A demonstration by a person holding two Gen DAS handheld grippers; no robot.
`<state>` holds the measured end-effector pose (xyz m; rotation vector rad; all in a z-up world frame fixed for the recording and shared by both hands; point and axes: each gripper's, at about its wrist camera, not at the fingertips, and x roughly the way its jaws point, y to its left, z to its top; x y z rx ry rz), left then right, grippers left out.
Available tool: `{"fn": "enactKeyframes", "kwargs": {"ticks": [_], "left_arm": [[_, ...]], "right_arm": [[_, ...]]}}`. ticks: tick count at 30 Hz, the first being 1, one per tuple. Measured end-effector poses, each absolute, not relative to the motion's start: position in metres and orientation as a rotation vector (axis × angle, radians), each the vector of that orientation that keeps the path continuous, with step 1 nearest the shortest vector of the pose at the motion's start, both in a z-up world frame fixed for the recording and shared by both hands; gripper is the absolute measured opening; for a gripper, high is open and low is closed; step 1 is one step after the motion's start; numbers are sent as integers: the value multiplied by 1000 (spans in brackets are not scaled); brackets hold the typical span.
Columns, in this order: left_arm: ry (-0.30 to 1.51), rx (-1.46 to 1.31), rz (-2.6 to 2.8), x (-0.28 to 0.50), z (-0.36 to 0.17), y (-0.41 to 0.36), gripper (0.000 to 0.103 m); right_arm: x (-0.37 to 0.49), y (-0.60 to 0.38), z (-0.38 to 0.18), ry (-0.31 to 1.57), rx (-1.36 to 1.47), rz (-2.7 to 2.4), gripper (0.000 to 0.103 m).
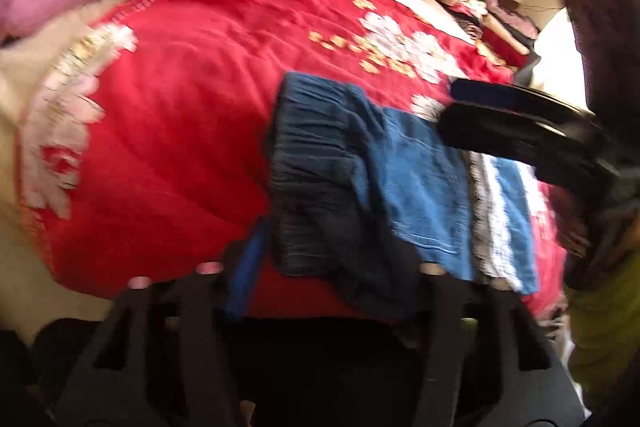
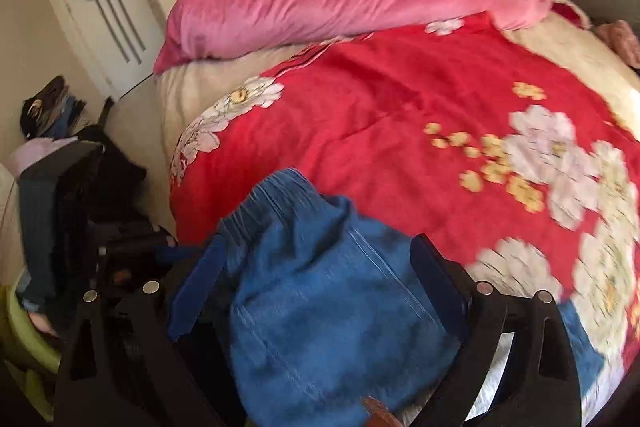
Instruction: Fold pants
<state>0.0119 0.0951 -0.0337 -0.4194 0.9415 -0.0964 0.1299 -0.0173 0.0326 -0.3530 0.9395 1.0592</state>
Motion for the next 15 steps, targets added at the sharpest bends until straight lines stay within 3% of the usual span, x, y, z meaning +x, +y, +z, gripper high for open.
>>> {"fn": "enactKeyframes", "kwargs": {"ticks": [10, 12, 13, 15], "left_arm": [[945, -439, -105, 11, -43, 98, 39], [941, -456, -113, 10, -45, 100, 39], [940, -467, -116, 10, -46, 101, 40], [937, -487, -127, 9, -47, 103, 41]], "right_arm": [[152, 46, -13, 1112, -406, 1146, 82], [151, 52, -21, 1142, -405, 1176, 55], [152, 51, -23, 1148, -396, 1185, 52], [151, 43, -18, 1121, -382, 1189, 35]]}}
